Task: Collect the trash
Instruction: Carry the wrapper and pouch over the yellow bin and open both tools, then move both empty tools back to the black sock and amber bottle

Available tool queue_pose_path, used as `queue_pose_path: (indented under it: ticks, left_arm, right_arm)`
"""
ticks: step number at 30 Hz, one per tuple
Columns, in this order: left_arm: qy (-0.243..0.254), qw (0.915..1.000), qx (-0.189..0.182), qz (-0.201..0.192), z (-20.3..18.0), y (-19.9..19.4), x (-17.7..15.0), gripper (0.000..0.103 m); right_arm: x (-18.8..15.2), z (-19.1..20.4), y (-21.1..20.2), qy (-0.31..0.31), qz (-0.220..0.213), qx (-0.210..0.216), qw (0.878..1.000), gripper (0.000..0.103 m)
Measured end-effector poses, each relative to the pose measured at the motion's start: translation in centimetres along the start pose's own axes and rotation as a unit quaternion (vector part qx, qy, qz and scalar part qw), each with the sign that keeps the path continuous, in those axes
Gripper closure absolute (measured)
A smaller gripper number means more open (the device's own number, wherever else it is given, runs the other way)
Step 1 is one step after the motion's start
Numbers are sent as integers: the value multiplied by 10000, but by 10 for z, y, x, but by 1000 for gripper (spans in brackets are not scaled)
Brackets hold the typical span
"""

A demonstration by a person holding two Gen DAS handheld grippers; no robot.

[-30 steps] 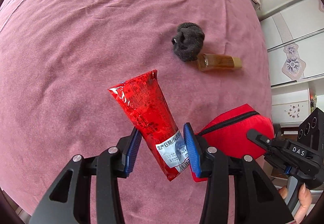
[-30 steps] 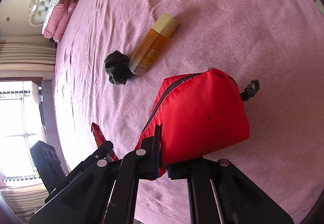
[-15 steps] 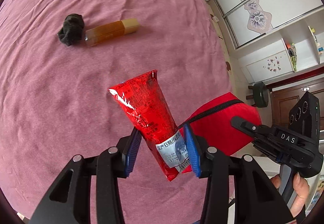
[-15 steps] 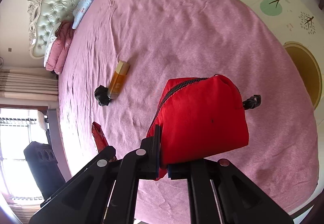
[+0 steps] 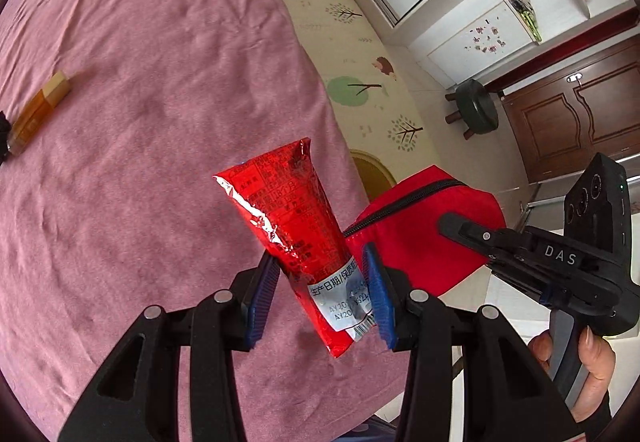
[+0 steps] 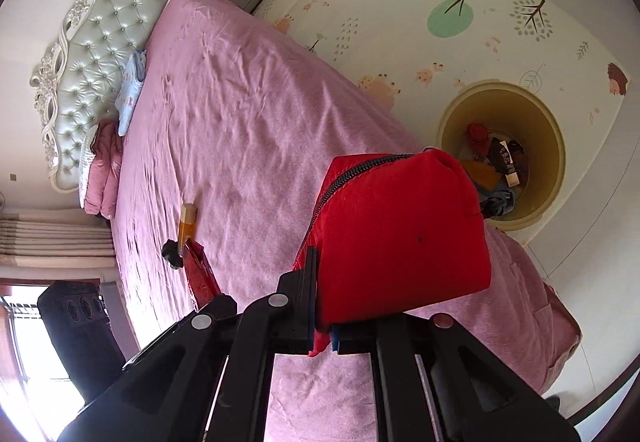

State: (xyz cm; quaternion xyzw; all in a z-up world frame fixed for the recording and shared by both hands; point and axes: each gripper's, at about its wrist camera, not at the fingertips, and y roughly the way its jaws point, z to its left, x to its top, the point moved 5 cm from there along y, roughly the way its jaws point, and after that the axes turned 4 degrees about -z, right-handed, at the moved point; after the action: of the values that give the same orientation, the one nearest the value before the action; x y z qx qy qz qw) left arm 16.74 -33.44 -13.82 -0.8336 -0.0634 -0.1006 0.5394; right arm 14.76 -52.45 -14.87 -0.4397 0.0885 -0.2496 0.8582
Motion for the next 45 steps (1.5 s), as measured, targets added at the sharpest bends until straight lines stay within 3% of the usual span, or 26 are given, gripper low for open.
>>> queue_pose_path:
  ticks: [10,19,31,32,33,34,35,36,39,45]
  left_arm:
    - [805,9958,39,433,-81,63,16,59]
    - [1374,9870,70,827,-124,122,28,59]
    - [1657,9805,-37,1055,-159,170,43,58]
    - [1664,9801,-69,1078,-161,173,44,56]
    - [1670,9793,-113,1138,-162,177,44,47]
    - [1698,9781,-99,1200,-163,180,45,38]
    - [1749,9768,19,1232,-161,183,46,16]
    - [1794,9759,106,1236,-160,186,46,12]
    - [1787,9743,132,1368,-156,190,45,12]
    - [1557,9787,179,1330,-140,184,48,12]
  right_arm:
    - [45,-76,-22,365,-344,-113,9987,98]
    - [75,-127,-20,438,-500,-408,9970,98]
    - [94,-154,-14,359,-444,-741,9956,94]
    - [97,-154,-14,305,-434,-784,9955,90]
    - [100,-154,-14,275,-448,-800,9954,85]
    - [102,-154,-15,263,-468,-838,9950,70]
    - [105,-154,-15,247,-490,-870,9947,61]
    - [107,-154,-16,224,-501,-898,9945,61]
    - [110,-152,-17,191,-494,-894,9946,61]
    - [106,-148,-16,269,-442,-833,9952,61]
